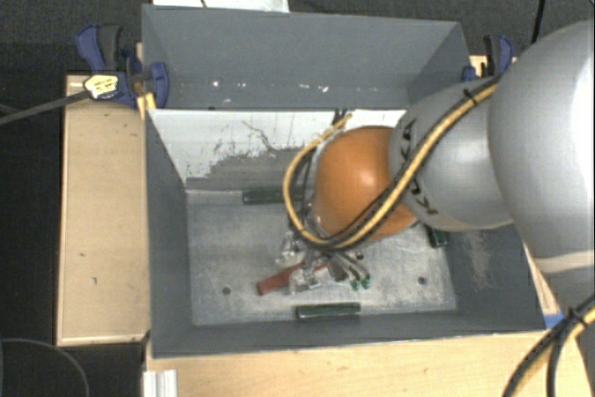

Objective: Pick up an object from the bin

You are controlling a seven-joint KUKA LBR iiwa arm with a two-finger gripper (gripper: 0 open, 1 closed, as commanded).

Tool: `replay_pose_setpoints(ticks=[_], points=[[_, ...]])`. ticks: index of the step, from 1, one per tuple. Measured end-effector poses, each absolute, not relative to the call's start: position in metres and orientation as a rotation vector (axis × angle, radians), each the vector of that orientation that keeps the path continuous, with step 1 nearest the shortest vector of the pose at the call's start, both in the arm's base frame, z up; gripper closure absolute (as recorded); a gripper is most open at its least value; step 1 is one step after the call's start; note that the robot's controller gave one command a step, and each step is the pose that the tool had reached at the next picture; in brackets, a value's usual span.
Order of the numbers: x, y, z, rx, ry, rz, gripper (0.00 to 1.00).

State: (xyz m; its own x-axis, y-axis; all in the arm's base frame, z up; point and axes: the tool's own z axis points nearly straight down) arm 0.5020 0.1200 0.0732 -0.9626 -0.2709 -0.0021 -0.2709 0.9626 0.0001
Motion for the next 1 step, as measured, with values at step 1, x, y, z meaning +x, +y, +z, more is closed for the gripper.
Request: replay_pose_setpoints(ticks=[1], points=[[0.4935, 0.1138, 0.2087, -0.373, 3.117, 0.001, 1.00]])
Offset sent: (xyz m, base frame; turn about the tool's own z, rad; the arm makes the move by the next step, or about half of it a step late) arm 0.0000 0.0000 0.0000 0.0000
